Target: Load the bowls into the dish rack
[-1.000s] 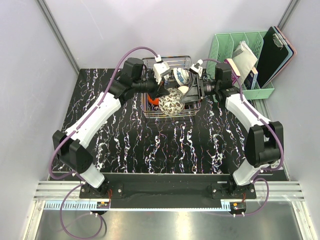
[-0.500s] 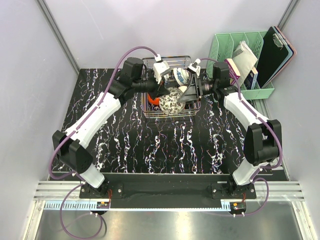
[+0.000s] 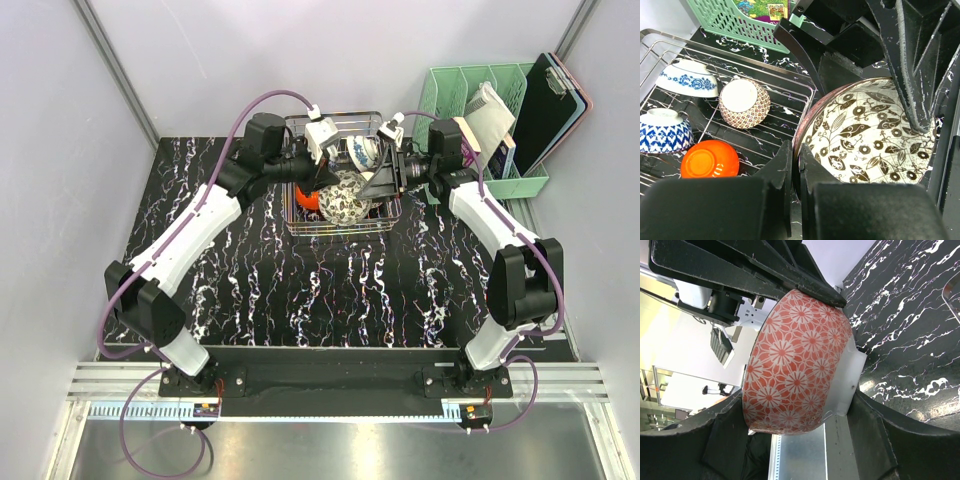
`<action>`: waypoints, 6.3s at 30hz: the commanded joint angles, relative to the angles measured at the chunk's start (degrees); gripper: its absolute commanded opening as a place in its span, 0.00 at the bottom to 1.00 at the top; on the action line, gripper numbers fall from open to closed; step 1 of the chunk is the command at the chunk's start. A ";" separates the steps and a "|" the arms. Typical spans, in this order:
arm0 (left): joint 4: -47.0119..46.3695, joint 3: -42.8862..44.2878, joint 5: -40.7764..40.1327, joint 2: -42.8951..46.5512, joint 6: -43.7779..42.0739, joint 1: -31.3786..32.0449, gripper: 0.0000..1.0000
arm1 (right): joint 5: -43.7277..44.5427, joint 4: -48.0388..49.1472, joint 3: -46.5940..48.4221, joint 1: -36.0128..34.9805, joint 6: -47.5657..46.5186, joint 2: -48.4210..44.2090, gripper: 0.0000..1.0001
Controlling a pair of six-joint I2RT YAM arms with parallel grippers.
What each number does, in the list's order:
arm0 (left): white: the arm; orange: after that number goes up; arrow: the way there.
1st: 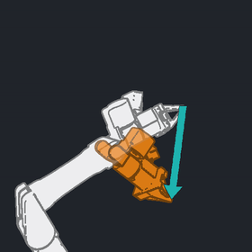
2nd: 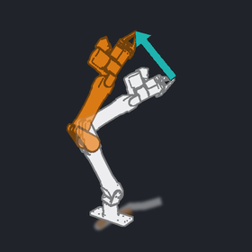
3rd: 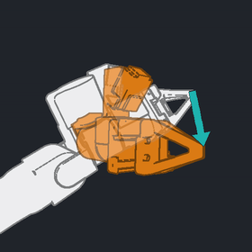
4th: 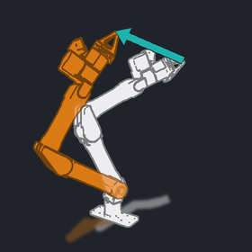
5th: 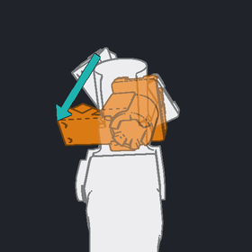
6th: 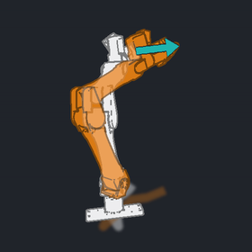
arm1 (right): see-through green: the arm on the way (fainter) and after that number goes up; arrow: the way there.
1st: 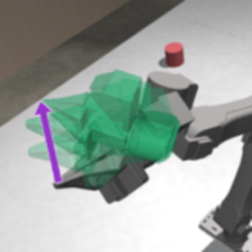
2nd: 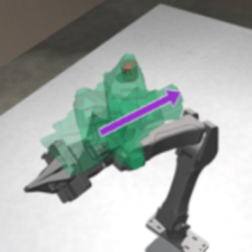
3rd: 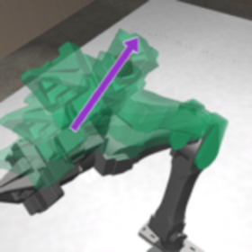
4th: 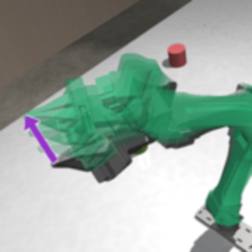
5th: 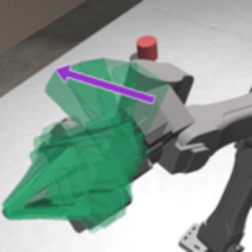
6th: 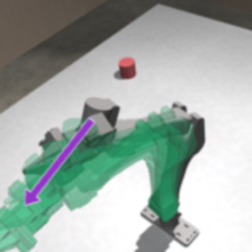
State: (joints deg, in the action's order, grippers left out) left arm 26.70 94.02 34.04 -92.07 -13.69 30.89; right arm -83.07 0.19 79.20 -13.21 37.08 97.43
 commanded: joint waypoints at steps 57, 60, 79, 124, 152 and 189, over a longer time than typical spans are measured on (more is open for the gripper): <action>-1.65 -32.05 -4.86 27.30 -2.48 -36.17 0.99 | 98.18 -51.51 40.68 -22.12 -46.40 26.23 0.00; -1.74 -32.23 -4.51 27.56 -2.57 -36.61 0.99 | 98.45 -51.69 40.68 -22.47 -46.48 27.72 0.00; -3.67 -36.36 -2.67 31.08 -1.95 -37.40 0.99 | 104.07 -51.87 43.06 -29.76 -47.45 37.04 0.00; -5.52 -39.17 -0.56 32.48 -1.69 -38.54 0.99 | 90.63 -55.03 38.04 -33.72 -44.99 32.65 0.94; -5.69 -38.65 -0.29 31.69 -1.86 -38.54 0.99 | 86.05 -56.53 40.77 -33.37 -50.00 26.86 0.94; -3.76 -5.08 -16.45 -9.52 7.80 -28.17 0.99 | 79.46 -46.50 45.17 -6.12 -51.23 30.19 0.79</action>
State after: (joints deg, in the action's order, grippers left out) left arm 22.52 84.40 23.83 -99.00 -7.79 2.94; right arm 1.04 -47.79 121.60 -19.92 -14.17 127.13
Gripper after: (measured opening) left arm 0.987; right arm 0.798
